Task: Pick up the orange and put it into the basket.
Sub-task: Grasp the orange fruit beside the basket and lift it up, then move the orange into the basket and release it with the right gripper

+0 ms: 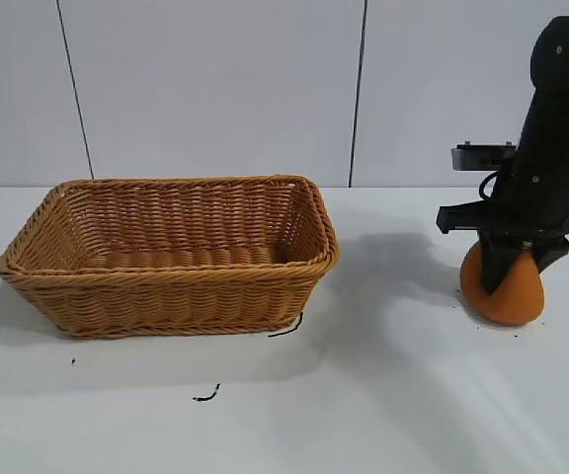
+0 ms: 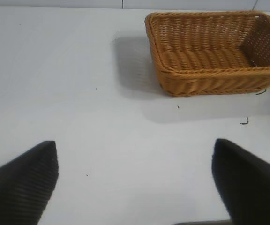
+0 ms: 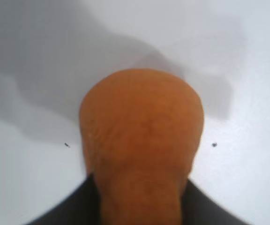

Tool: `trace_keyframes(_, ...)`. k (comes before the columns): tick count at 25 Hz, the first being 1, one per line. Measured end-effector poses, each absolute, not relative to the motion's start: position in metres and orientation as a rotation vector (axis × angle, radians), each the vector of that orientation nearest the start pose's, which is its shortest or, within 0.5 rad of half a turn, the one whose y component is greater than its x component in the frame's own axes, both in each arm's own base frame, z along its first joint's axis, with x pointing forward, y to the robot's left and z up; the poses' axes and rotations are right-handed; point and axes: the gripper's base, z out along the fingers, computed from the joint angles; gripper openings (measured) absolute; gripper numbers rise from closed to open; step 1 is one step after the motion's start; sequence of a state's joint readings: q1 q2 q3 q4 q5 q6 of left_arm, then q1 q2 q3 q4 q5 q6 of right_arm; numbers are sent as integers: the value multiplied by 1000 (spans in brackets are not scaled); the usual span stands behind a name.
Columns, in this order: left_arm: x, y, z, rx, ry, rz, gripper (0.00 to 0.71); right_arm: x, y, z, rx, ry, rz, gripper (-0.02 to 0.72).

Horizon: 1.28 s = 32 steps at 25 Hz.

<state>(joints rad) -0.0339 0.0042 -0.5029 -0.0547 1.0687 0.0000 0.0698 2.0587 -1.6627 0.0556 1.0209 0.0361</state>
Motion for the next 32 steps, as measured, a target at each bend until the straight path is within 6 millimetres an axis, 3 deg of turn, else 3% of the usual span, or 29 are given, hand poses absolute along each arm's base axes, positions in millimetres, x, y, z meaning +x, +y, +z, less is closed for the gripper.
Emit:
trace_keyframes(2,-5,-4,278,38,2053,-87,639,437,35,246,-20,2821,99,90)
trace_keyframes(5,-5,-4,278,38,2053,-87,639,439,35,282,-25,2744,104,90)
trace_keyframes(8,-5,-4,278,38,2053,-87,639,440,36,292,-25,2723,114,90)
trace_keyframes(11,-5,-4,277,38,2054,-87,639,438,52,299,-67,2718,144,90)
trace_keyframes(15,-5,-4,277,38,2054,-87,639,432,95,300,-195,2706,190,90)
trace_keyframes(24,-5,-4,277,38,2054,-87,639,405,216,298,-488,2546,325,90)
trace_keyframes(27,-5,-4,277,38,2054,-87,639,399,250,280,-548,2525,363,90)
trace_keyframes(32,-5,-4,277,38,2054,-87,639,395,297,228,-643,2531,385,90)
